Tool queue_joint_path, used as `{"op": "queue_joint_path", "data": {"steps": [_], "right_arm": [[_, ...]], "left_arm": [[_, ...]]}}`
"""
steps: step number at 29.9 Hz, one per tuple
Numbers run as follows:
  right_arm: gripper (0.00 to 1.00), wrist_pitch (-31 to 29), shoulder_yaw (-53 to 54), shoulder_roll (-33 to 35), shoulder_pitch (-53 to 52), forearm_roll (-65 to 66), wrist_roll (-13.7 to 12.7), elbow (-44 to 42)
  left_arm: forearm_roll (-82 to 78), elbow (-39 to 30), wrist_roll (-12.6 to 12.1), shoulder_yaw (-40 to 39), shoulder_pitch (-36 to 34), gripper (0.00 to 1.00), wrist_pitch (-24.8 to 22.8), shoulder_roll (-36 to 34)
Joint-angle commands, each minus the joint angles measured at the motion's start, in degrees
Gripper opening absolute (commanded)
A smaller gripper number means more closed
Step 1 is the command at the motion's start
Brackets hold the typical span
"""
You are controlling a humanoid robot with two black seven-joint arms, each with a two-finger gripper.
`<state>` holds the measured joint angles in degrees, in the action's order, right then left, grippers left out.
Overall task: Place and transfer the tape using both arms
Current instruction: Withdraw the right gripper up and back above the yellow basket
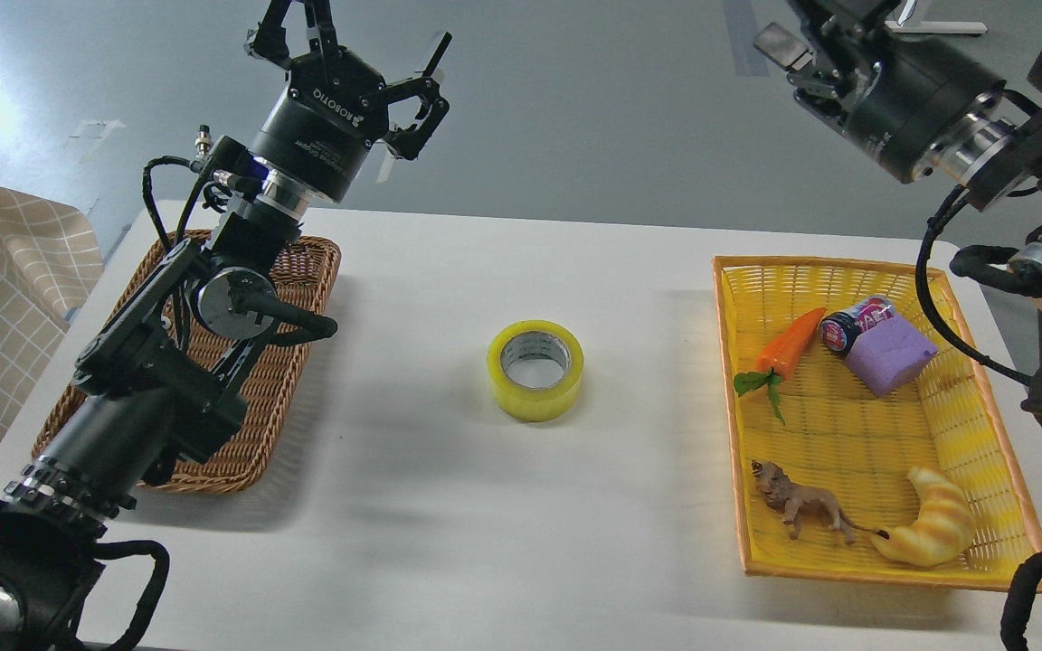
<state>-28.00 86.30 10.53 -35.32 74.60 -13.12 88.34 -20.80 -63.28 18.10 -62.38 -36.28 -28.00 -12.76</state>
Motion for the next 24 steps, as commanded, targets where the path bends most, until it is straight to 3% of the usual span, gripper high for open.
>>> {"op": "queue_joint_path", "data": {"steps": [1,5,14,24], "right_arm": [[0.95,0.0,6.6,-2.2,1.7,-5.4,1.0,-0.6],[0.95,0.0,10.7,-4.9,2.8,-12.3,2.7,-3.0],[0.96,0.0,11.9,-10.2,2.5,-29.8,2.4,-11.8],[0.96,0.0,12.8,-10.5,2.1,-33.6,1.8,-14.9]], "left_arm": [[0.0,0.0,-0.1,0.1,-0.1,0.98,0.0,-0.2],[0.0,0.0,-0.1,0.1,-0.2,0.98,0.0,-0.2],[-0.1,0.0,-0.1,0.1,-0.2,0.98,0.0,-0.1],[-0.2,0.0,-0.3,0.1,-0.3,0.98,0.0,-0.2]]}}
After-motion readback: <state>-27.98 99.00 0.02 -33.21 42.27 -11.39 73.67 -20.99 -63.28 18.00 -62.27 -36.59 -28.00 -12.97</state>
